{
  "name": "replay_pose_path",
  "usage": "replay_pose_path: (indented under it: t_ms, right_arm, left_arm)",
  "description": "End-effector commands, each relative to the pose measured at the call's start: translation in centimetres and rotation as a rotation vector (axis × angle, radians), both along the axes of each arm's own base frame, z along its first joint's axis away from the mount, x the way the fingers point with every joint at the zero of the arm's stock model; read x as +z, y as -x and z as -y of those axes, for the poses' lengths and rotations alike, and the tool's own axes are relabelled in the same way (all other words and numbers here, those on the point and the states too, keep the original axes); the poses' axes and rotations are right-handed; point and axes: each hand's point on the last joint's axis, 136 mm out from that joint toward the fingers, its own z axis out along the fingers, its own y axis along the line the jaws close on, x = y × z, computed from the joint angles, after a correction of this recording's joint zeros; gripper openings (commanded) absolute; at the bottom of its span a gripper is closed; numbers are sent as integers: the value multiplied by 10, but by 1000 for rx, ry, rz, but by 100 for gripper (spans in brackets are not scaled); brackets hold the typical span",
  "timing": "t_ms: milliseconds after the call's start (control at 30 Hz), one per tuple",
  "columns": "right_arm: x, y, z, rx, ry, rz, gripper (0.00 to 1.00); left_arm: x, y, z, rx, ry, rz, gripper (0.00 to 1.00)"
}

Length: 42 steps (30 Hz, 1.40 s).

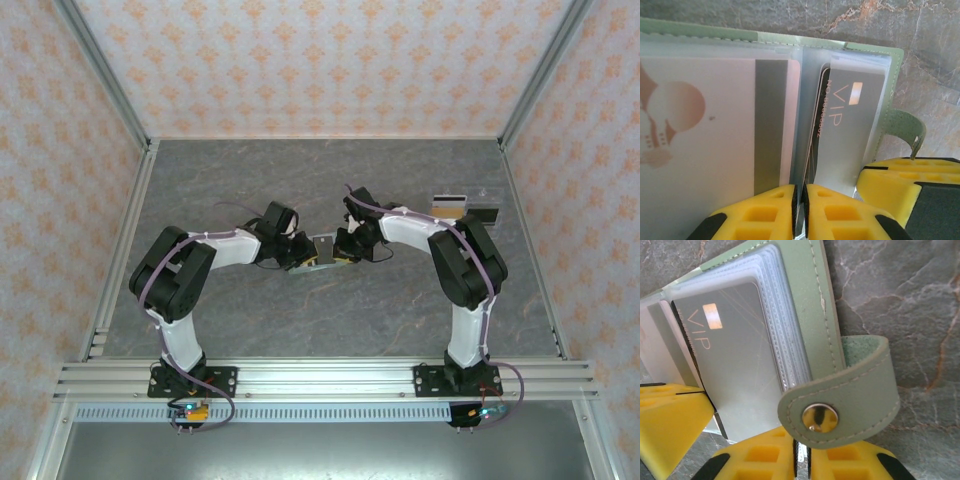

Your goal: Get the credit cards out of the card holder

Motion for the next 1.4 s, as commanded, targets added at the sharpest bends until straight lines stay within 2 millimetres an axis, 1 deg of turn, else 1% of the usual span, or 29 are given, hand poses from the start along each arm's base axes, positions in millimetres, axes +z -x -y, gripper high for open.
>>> replay_pose_path:
  t_ms: [0, 67, 233, 433, 500, 633, 767, 933, 1033, 1167, 1267, 1367]
  right_arm:
    - [-2, -7, -4, 9, -6, 10, 13]
    - [-4, -6, -3, 8, -1, 4, 12]
    - [-11, -4, -4, 11, 6, -12, 11]
    - [-11, -3, -5, 16, -3, -16, 11]
    - [-11, -3, -6, 18, -4, -18, 11]
    - [-13, -3, -3, 12, 15, -18, 11]
    - [-16, -4, 6, -5, 63, -11, 9]
    - [-16, -6, 14, -33, 106, 5, 8]
    - [-11, -9, 14, -41, 99, 21, 8]
    - [2, -14, 12, -48, 77, 58, 8]
    - [13, -15, 5, -35, 30, 80, 8]
    - [24, -16, -7, -5, -35, 98, 11]
  left_arm:
    - [-15, 3, -5, 17, -8, -25, 14]
    - [-16, 3, -4, 14, 5, -26, 15]
    - [-12, 1, 7, -10, 71, -19, 15]
    - [-3, -4, 14, -32, 132, 4, 14]
    - [0, -6, 15, -35, 146, 12, 12]
    - [5, -7, 11, -37, 147, 28, 7]
    - [6, -5, 0, -31, 124, 33, 1]
    - [7, -4, -14, -14, 110, 38, 0]
    - [6, -3, -19, -8, 96, 36, 0]
    - [8, -3, -25, -1, 90, 42, 0]
    - [9, -2, -26, -2, 86, 43, 0]
    - [9, -1, -27, -1, 84, 42, 0]
